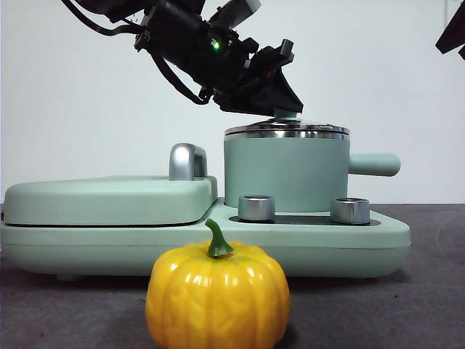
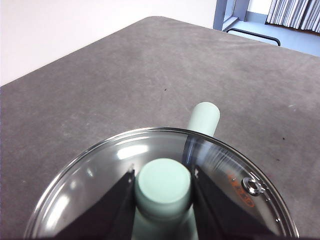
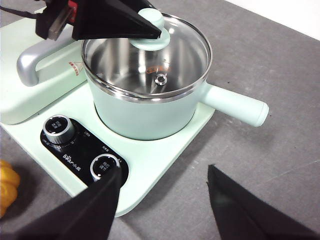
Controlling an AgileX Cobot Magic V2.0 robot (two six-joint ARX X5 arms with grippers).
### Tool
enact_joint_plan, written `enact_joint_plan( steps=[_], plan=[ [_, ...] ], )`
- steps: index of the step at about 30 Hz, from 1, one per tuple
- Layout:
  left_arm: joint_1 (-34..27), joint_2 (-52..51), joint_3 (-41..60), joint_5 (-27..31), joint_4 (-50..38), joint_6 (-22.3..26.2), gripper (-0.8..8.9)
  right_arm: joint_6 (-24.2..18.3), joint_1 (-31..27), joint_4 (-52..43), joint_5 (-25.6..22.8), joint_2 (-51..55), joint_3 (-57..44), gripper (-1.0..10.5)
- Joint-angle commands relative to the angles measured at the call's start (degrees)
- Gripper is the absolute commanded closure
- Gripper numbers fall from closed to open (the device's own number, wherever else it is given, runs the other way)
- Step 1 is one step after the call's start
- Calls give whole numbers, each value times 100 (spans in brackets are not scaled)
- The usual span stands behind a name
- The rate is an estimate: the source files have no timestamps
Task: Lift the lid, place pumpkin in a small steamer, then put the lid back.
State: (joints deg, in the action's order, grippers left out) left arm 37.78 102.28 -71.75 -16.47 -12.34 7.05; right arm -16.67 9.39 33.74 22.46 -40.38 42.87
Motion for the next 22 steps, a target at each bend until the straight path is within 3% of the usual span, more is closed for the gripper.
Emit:
enact_joint_plan(
  steps=[1,15,22],
  plan=[
    [50,20,-184,181,-79,24,806,15,24,-68,2,-37,98,671],
    [35,-826,-184,470,-74,44,806,15,24,-68,4,-37,98,671],
    [-31,-1543,-184,509,826,-35,806,15,24,-68,4,-35,98,671]
  ],
)
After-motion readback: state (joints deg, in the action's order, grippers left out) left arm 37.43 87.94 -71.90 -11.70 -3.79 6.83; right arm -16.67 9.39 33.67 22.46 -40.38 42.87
